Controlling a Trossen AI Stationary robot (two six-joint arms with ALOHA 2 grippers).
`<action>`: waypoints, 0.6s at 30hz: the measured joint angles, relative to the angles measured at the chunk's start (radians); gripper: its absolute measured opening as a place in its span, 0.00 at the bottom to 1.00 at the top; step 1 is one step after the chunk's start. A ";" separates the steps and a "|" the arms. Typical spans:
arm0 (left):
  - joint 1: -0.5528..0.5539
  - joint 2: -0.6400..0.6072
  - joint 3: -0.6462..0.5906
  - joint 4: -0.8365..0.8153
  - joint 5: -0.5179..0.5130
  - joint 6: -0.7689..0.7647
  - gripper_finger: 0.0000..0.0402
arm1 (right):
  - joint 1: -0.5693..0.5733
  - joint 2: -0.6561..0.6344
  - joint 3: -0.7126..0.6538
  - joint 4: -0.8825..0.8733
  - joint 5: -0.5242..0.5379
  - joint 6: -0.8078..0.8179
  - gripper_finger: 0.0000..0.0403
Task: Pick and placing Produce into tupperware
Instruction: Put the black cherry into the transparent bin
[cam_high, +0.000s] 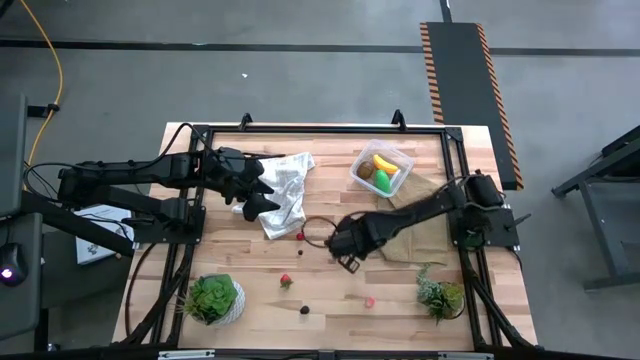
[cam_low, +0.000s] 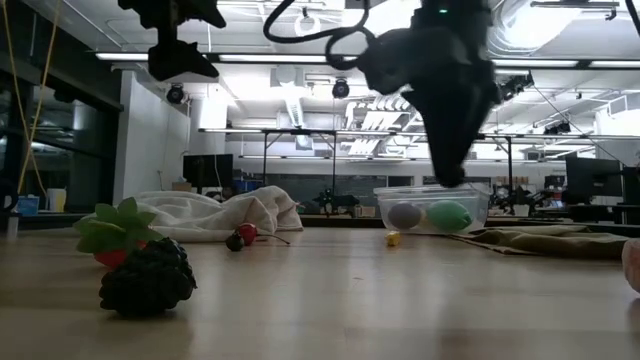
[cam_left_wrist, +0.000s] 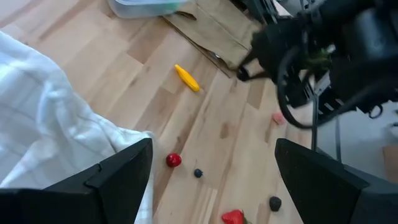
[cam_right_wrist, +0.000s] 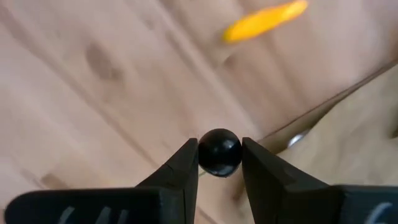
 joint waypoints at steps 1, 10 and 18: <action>0.000 0.000 0.000 0.000 0.010 0.008 0.82 | -0.015 0.000 0.017 -0.016 0.005 -0.012 0.22; 0.000 0.000 0.000 -0.006 0.051 0.074 0.82 | -0.151 0.000 0.192 -0.243 0.113 -0.137 0.22; 0.000 0.000 0.000 -0.006 0.051 0.121 0.82 | -0.269 -0.045 0.253 -0.401 0.193 -0.222 0.22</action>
